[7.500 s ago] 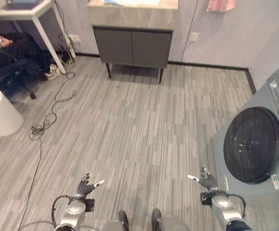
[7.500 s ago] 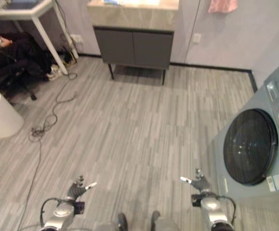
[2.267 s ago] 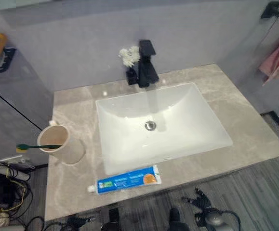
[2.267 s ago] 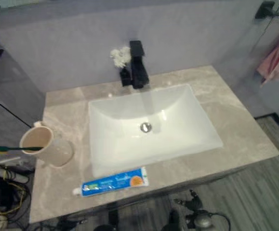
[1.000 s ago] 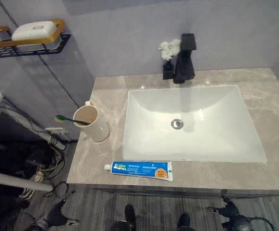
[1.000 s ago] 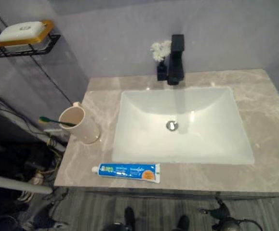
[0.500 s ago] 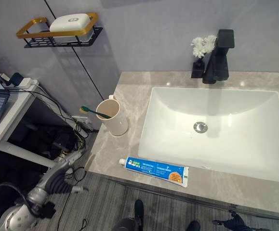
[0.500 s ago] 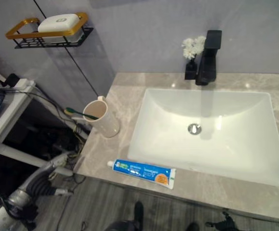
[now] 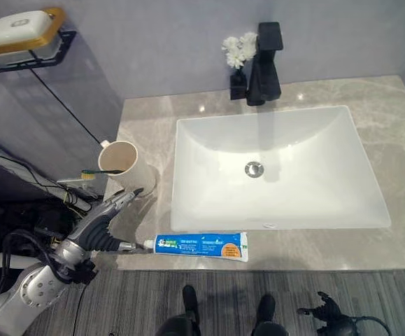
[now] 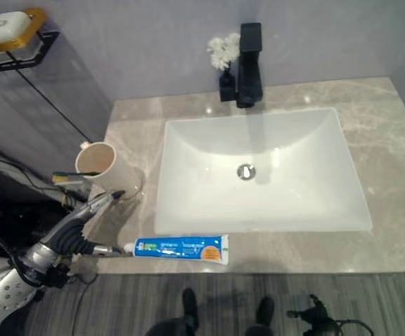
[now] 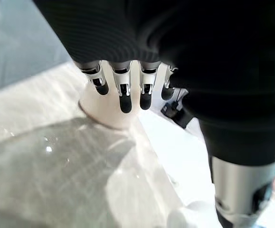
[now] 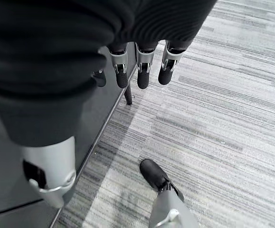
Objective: Put brush and paste in cup on sink, flatten towel.
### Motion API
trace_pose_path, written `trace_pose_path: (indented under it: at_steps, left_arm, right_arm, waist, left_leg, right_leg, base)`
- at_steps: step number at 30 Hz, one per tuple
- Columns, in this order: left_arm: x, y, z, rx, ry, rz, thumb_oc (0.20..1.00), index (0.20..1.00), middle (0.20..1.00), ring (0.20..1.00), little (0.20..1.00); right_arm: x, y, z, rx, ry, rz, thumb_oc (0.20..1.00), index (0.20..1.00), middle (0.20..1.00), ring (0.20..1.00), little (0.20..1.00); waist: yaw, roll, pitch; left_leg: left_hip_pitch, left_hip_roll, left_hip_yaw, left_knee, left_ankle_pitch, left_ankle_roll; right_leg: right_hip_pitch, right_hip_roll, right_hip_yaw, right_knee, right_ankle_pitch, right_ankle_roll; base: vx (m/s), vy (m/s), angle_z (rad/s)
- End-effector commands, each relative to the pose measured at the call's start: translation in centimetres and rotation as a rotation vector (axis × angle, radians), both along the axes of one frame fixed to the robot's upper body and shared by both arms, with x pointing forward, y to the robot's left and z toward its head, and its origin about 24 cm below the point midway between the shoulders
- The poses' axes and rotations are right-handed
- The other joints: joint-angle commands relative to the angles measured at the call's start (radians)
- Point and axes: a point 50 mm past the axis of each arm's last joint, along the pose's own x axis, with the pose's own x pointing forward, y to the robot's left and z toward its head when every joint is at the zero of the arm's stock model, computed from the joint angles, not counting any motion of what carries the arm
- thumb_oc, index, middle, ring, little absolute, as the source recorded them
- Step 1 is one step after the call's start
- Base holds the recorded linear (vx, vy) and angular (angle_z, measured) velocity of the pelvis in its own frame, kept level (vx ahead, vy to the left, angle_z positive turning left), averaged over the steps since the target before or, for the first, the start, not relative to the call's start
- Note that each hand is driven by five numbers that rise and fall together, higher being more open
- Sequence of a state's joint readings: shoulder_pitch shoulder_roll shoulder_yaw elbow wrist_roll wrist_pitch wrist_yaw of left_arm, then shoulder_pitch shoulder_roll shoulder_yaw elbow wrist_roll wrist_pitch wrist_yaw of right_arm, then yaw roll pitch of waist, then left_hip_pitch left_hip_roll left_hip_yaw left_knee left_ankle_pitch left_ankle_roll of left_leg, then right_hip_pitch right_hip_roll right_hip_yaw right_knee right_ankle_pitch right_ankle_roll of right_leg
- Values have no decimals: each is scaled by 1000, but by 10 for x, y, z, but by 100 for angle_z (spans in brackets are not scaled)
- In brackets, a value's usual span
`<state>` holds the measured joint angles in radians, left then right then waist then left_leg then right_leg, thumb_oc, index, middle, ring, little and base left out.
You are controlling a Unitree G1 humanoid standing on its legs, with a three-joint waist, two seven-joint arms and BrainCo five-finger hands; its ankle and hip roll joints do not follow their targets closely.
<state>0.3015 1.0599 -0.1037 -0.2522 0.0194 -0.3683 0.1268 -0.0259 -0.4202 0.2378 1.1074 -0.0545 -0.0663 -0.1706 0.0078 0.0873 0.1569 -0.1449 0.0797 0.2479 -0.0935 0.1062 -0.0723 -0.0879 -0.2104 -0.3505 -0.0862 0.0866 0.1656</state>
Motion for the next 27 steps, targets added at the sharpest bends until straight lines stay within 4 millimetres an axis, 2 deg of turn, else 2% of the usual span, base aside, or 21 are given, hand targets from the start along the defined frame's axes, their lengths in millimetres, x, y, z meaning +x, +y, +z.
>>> trace_pose_path:
  at_steps: [1,12,16,20,27]
  left_arm:
    - [3,-2,16,39,-71,-56,1000,1000,1000,1000,1000]
    - [3,-1,16,47,-68,-49,1000,1000,1000,1000,1000]
    - [2,5,18,-20,-60,-2,1000,1000,1000,1000,1000]
    - [0,7,25,-59,-72,14,1000,1000,1000,1000,1000]
    - [0,8,21,-57,-56,28,1000,1000,1000,1000,1000]
  right_arm:
    - [15,17,-1,25,-25,64,1000,1000,1000,1000,1000]
    - [0,10,-6,2,32,30,1000,1000,1000,1000,1000]
    - [-5,7,-7,-9,58,10,1000,1000,1000,1000,1000]
    - [-7,6,-8,-6,64,1,1000,1000,1000,1000,1000]
    - [-5,11,-9,7,63,27,1000,1000,1000,1000,1000]
  waist:
    - [-7,-56,6]
    - [-8,-54,4]
    - [1,-48,-3]
    - [8,-41,-11]
    - [11,-32,-6]
  left_leg:
    - [29,12,18,6,-39,-41]
    - [69,37,21,6,-40,-54]
    - [93,46,13,6,-42,-59]
    - [101,52,4,6,-39,-63]
    - [102,57,0,6,-35,-69]
  right_leg:
    - [-67,-89,95,-1,81,72]
    - [-34,-69,95,-1,57,62]
    - [0,-61,84,-1,40,57]
    - [22,-56,71,-1,29,53]
    - [30,-53,59,-1,26,48]
  base:
    - [36,-14,-29]
    - [22,-35,-6]
    - [6,-47,0]
    - [-16,-53,8]
    - [-11,-13,4]
